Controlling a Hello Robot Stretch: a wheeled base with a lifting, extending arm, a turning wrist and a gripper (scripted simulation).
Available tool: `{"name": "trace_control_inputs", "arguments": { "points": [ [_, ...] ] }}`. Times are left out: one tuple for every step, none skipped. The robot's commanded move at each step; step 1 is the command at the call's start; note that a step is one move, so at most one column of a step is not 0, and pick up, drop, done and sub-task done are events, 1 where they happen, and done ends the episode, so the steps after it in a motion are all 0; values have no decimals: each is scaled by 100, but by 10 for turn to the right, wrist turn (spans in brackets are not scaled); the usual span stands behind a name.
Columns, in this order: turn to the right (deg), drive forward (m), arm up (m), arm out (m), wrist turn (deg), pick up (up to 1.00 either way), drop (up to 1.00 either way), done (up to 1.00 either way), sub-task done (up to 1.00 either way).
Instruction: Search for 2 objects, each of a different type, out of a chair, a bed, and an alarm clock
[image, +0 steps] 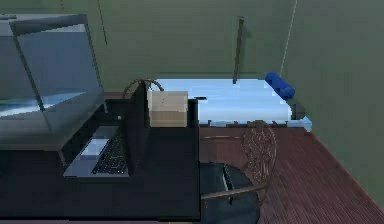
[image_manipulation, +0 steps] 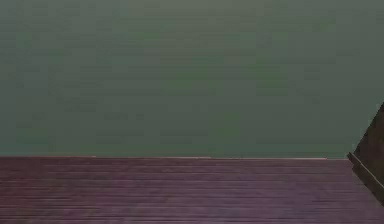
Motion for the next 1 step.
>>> {"name": "trace_control_inputs", "arguments": {
  "points": [
    [90,0,0,0,0,0,0,0,0]
  ]
}}
